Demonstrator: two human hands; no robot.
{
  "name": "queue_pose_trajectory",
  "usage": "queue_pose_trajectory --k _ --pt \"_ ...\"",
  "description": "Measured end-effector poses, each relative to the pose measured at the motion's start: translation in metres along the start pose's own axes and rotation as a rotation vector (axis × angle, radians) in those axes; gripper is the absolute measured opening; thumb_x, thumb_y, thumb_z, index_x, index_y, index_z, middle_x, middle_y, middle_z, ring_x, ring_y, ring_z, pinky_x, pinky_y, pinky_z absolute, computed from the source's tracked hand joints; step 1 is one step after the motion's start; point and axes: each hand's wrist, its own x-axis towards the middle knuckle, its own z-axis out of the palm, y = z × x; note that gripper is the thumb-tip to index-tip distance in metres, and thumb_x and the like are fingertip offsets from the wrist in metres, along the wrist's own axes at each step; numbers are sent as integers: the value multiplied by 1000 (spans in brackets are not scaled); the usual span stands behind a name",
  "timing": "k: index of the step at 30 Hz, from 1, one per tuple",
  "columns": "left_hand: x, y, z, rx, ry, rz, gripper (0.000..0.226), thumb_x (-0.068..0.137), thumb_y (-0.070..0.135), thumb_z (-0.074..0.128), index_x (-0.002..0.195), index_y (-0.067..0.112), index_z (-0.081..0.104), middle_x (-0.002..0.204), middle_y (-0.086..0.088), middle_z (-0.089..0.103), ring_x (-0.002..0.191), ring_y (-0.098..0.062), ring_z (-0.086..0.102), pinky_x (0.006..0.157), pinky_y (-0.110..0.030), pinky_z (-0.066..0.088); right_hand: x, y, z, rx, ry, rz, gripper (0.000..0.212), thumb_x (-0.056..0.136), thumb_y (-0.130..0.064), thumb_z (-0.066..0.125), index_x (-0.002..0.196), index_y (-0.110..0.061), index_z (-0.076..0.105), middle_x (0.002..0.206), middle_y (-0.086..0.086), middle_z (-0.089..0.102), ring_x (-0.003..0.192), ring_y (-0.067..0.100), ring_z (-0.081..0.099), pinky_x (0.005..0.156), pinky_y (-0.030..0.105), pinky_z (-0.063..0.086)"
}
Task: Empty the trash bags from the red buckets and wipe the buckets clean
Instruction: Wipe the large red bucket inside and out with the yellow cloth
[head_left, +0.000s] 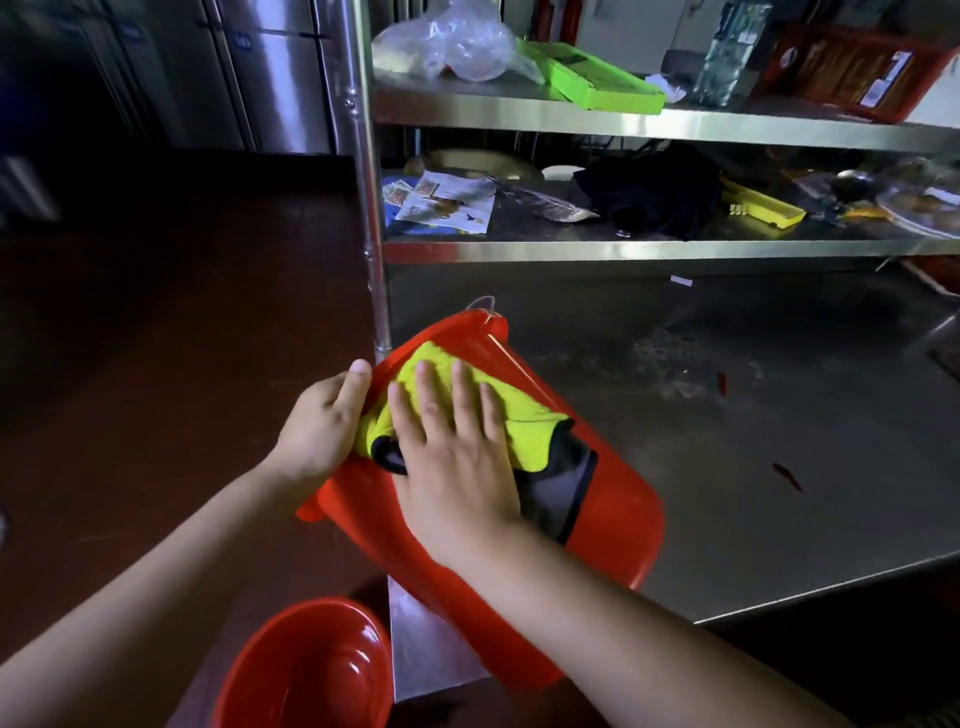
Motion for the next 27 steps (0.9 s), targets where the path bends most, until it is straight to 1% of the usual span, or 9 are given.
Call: queue_pose_trajectory --k 2,4,6,10,15,17,19,22,27 --pt "1 -3 0 -28 9 -29 51 98 46 34 56 17 37 52 9 39 51 -8 34 56 -33 33 11 4 2 0 -3 2 78 85 -46 55 149 -16 22 157 12 19 143 39 13 115 54 12" --pt "3 -4 5 -37 17 -10 52 98 45 33 54 18 37 44 11 41 45 -4 33 49 -24 30 24 15 -1 18 -13 45 74 89 -45 49 149 -14 19 157 11 19 144 35 13 116 50 12" --pt "4 -3 11 -18 43 11 52 98 45 33 53 20 34 41 11 39 43 -6 33 45 -24 26 36 25 -2 54 -16 97 70 92 -43 44 149 -12 19 157 11 18 145 32 13 117 48 14" --pt "3 -9 19 -1 81 51 50 91 56 32 55 21 31 50 9 28 46 -8 28 46 -24 25 53 40 -1 97 -35 167 68 94 -44 39 150 -12 18 157 8 17 146 26 13 117 44 16" --pt "-10 -26 22 21 111 88 47 87 62 34 64 25 50 47 11 44 48 -4 43 50 -28 32 67 59 -2 199 -37 214 63 94 -42 39 148 -14 25 157 3 22 144 21 19 116 39 21" --pt "-16 -32 23 8 140 70 48 85 64 33 68 23 52 50 9 45 50 -7 43 51 -33 35 58 57 -3 177 -11 188 62 94 -44 39 148 -17 26 156 0 23 144 20 21 115 39 22" --pt "-24 -39 22 15 167 48 52 82 67 31 73 21 53 54 8 46 52 -8 42 54 -33 35 42 53 -3 132 18 153 62 94 -46 39 148 -19 27 156 0 24 144 20 20 116 39 22" --pt "-36 -44 19 38 190 45 50 83 67 27 66 24 47 53 7 42 50 -11 39 50 -31 32 14 54 -5 102 24 139 61 94 -45 40 148 -19 28 156 -1 24 144 19 20 116 38 22" --pt "-49 -42 17 58 185 43 48 84 64 26 63 24 43 51 6 40 48 -11 37 48 -29 29 -33 84 -12 151 -15 228 60 95 -43 42 148 -19 28 156 -2 23 144 14 19 116 32 20"
